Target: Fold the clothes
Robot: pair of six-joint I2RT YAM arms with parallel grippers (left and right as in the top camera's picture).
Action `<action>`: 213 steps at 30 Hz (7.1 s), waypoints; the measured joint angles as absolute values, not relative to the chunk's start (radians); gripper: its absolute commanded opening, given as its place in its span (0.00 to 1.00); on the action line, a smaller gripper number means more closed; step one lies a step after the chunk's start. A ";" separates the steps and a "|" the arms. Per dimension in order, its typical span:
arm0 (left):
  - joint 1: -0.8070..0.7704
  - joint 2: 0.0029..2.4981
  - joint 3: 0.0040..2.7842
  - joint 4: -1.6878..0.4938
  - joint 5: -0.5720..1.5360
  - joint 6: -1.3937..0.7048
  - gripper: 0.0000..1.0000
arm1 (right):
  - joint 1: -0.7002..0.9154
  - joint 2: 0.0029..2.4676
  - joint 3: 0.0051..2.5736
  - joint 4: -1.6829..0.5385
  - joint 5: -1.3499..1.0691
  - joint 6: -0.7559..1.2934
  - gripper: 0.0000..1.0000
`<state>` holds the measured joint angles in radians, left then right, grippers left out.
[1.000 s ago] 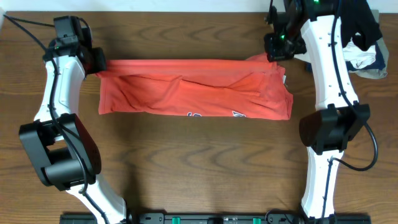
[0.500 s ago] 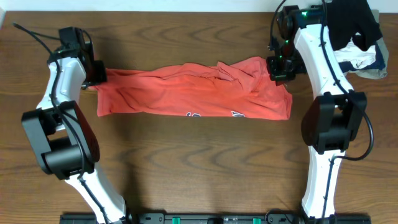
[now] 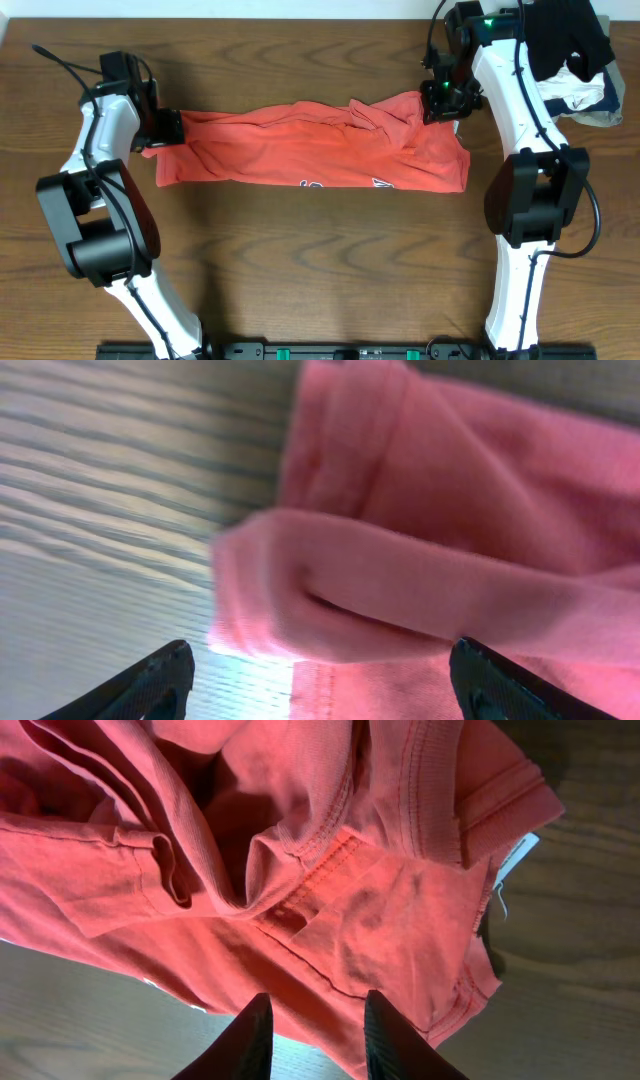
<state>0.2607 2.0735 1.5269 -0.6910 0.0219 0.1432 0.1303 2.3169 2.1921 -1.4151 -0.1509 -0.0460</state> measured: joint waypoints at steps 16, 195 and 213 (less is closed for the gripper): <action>0.260 2.144 1.517 -0.693 0.071 0.181 0.19 | 0.130 2.317 2.192 -1.393 -0.158 -0.052 0.29; -0.019 1.711 1.515 -0.717 -0.006 0.112 0.99 | -0.129 1.806 1.444 -0.733 -0.400 0.117 0.01; 0.010 1.711 1.515 -0.717 -0.007 0.112 1.00 | 0.323 1.979 1.538 -0.619 -0.340 0.117 0.37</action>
<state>0.0105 1.7111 1.5150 -0.7166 -0.0067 0.1120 0.3229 1.9789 1.5383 -0.6186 -0.3397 0.1169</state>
